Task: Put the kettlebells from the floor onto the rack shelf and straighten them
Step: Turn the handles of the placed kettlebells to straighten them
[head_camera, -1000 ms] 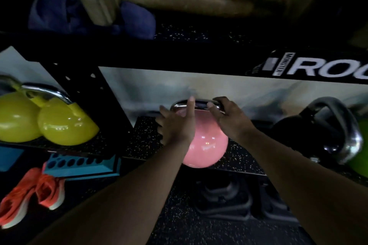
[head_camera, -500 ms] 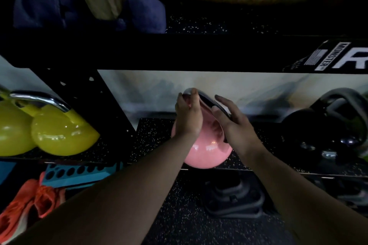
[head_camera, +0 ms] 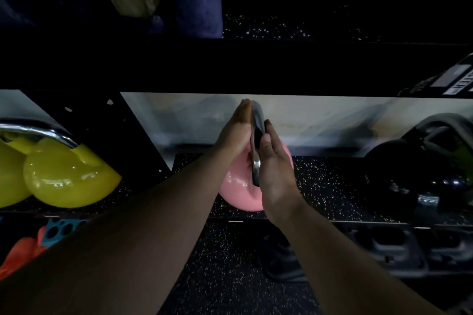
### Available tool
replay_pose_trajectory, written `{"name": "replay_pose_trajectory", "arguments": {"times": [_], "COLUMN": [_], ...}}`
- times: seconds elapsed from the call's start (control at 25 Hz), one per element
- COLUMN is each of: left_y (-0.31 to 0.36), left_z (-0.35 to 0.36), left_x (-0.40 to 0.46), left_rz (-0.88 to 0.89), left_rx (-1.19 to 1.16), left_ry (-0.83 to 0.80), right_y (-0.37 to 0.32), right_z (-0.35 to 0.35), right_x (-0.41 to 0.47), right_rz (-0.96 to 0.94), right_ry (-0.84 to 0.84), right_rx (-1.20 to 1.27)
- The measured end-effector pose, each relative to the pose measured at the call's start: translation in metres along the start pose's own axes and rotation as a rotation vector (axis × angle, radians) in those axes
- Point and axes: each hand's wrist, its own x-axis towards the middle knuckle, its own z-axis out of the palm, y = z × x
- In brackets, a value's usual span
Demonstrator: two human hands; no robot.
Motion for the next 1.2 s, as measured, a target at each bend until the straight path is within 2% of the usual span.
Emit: {"name": "replay_pose_trajectory", "arguments": {"times": [0.16,0.4,0.64,0.92,1.08,1.2], "left_y": [-0.003,-0.008,-0.011,-0.01,-0.002,0.012], "left_z": [-0.005,-0.002,-0.006,-0.01,-0.01,-0.015], "left_x": [0.009,0.006,-0.001,0.0,-0.003,-0.009], "left_rz": [-0.023,-0.009,0.032,0.058,0.008,-0.054], "left_rx": [-0.004,-0.061,-0.029,0.059,0.124,0.347], "left_ry": [-0.067,-0.103,-0.036,-0.04,-0.028,-0.004], "right_y": [0.003,0.011,0.015,0.017,0.016,0.011], "right_z": [0.009,0.0,-0.005,-0.006,-0.009,-0.013], "right_x": [0.0,-0.002,0.0,-0.002,-0.002,-0.002], "right_rz": [0.014,-0.028,-0.057,-0.098,-0.103,-0.087], "right_ry": [-0.04,-0.018,-0.031,-0.036,-0.058,-0.119], "right_rx": [0.086,-0.021,-0.095,-0.184,-0.235,-0.267]}}
